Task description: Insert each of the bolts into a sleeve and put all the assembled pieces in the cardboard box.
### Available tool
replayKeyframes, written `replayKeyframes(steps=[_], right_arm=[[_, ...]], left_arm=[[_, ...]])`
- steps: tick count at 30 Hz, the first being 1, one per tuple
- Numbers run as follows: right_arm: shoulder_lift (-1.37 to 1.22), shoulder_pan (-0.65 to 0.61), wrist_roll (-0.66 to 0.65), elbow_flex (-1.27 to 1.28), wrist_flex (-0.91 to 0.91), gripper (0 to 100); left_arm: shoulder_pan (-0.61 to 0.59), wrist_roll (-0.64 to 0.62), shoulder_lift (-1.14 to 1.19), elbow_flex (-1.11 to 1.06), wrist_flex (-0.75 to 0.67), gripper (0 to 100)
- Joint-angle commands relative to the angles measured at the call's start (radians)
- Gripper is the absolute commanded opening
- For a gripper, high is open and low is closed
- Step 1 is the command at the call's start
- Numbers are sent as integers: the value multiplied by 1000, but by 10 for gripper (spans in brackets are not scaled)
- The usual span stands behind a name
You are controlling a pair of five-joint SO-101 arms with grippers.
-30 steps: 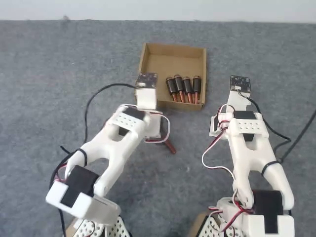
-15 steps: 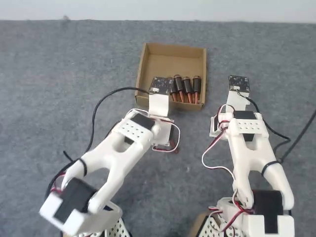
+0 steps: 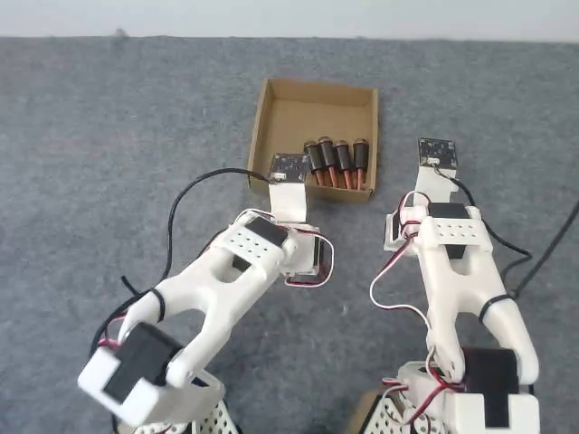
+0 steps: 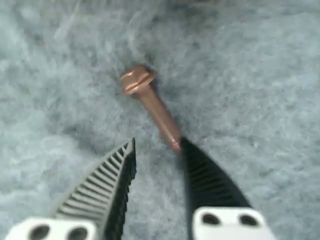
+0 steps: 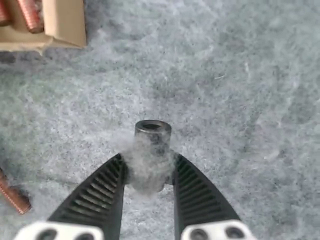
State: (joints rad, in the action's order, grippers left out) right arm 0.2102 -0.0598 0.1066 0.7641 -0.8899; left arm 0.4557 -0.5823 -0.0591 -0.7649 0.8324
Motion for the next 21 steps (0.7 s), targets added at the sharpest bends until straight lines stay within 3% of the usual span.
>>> replayKeyframes(steps=[1, 10, 17, 21], right_arm=[[5, -10, -14, -6, 10, 6], [7, -10, -14, -6, 8, 6], [7, -10, -14, -6, 8, 6], [7, -10, -15, -8, 8, 6]], left_arm=[[-3, -21, 20, 73, 14, 178], [-28, -28, 110, 157, 12, 160], [-75, -103, 242, 282, 21, 159], [-71, -101, 313, 372, 103, 153]])
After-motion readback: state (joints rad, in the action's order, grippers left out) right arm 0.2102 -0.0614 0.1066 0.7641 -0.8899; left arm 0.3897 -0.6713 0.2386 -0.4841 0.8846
